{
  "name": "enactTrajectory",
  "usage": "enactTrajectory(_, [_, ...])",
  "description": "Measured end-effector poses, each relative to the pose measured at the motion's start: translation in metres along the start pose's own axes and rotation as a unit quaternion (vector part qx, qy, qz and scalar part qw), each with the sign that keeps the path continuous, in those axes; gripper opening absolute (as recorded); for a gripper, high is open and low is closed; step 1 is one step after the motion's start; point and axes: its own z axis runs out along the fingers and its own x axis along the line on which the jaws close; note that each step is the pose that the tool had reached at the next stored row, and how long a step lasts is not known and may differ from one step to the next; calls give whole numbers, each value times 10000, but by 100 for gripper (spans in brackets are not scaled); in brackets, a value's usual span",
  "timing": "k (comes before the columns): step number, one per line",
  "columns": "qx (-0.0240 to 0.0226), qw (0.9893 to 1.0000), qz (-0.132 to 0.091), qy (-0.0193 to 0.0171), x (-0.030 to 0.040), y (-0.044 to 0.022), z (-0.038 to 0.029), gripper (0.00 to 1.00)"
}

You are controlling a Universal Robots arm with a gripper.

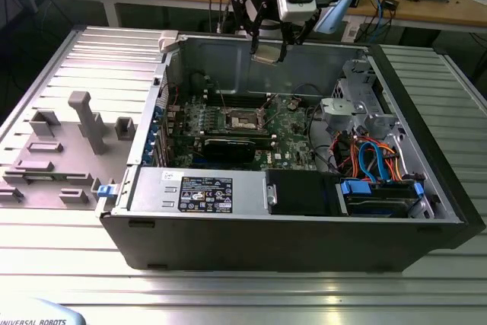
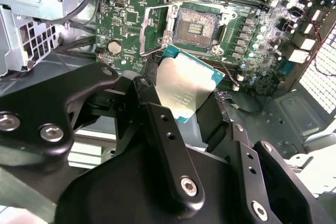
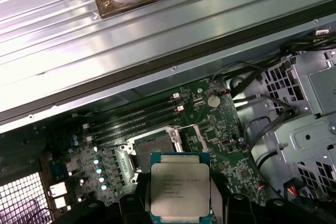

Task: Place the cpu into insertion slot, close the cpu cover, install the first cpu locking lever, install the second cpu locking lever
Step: 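Place the cpu into insertion slot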

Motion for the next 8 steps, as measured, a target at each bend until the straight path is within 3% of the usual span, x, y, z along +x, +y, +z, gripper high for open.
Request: enactTrajectory(8, [0,10000,11,-1,0,0,0,54])
